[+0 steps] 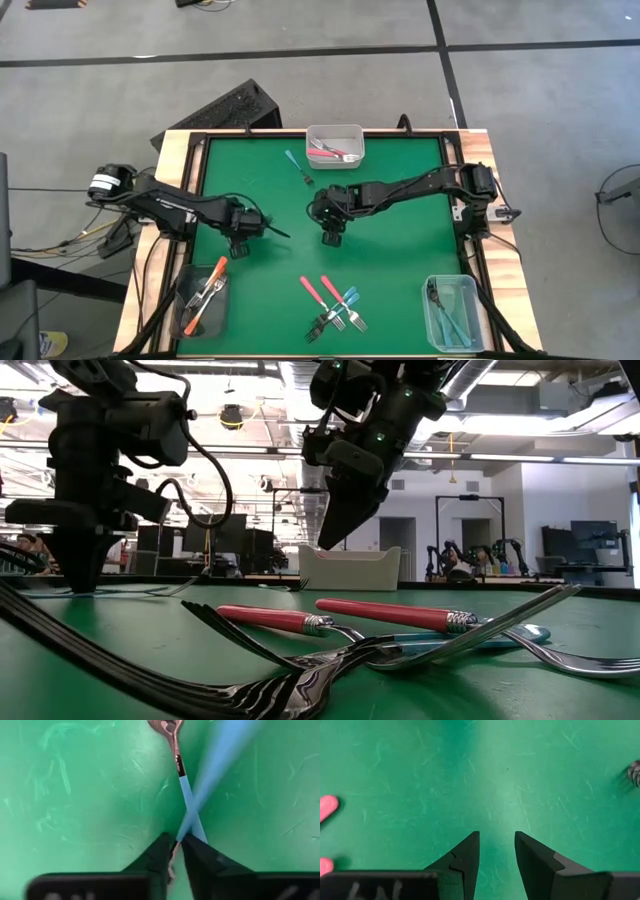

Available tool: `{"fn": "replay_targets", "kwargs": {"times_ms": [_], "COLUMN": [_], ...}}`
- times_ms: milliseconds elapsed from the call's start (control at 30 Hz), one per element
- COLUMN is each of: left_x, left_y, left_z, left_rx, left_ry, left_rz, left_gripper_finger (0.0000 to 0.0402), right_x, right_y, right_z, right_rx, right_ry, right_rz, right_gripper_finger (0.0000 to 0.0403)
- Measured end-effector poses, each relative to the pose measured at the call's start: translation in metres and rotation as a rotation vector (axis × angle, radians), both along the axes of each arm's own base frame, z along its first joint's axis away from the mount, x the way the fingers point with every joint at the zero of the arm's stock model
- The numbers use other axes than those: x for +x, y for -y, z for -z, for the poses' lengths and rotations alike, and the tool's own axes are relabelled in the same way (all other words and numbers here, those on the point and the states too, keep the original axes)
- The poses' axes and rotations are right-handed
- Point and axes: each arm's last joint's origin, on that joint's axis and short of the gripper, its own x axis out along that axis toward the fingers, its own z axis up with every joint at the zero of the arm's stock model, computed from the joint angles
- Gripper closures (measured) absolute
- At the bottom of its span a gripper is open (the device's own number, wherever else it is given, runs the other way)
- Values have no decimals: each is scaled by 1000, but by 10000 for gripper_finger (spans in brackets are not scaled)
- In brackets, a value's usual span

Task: Sort silverware by color (type)
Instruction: Put the blue fork into the transparent bin

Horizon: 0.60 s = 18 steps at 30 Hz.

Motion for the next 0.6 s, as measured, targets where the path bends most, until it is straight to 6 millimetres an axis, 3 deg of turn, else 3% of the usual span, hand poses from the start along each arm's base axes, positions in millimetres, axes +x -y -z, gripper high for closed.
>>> {"fn": "replay_targets", "kwargs": {"times_ms": [100, 300, 500, 600], "left_x": [-2, -7, -16, -16], "left_y": [0, -4, -7, -9], "left_z": [-4, -22, -50, -64], "left_rx": [-1, 77, 151, 177], "left_ry": [33, 168, 377, 520], "left_rz": [-15, -73, -180, -191], "left_gripper_finger": [393, 399, 400, 401], "right_x": [-1, -8, -37, -55], "right_y": [0, 2, 13, 20], "right_z": [1, 4, 11, 9], "right_rx": [-9, -25, 16, 48], "right_ry": [-9, -49, -45, 62], "right_rz": [38, 112, 209, 271], "right_gripper_finger": [255, 255, 255, 255]}}
